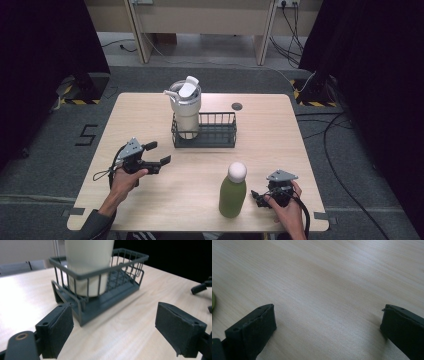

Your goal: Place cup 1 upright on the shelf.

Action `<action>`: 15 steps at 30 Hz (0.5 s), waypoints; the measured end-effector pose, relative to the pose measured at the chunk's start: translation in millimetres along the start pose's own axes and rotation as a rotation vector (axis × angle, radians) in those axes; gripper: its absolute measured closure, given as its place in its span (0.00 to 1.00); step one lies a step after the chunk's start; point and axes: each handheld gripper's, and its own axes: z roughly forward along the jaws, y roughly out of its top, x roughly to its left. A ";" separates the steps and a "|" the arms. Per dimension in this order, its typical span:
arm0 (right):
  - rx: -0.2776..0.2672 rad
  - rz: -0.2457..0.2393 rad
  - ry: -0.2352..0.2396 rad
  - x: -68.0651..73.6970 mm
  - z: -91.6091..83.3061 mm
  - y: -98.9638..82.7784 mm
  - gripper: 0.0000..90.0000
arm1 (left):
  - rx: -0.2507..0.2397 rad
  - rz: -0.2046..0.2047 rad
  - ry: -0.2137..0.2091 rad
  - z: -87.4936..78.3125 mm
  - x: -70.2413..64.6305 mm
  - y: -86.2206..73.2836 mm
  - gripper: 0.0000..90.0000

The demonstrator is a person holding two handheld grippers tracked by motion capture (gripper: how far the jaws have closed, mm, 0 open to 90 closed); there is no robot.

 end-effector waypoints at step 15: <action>0.000 0.000 0.000 0.0 0.0 0.0 0.00 | 0.043 -0.005 -0.005 -10.3 -7.5 -20.4 0.16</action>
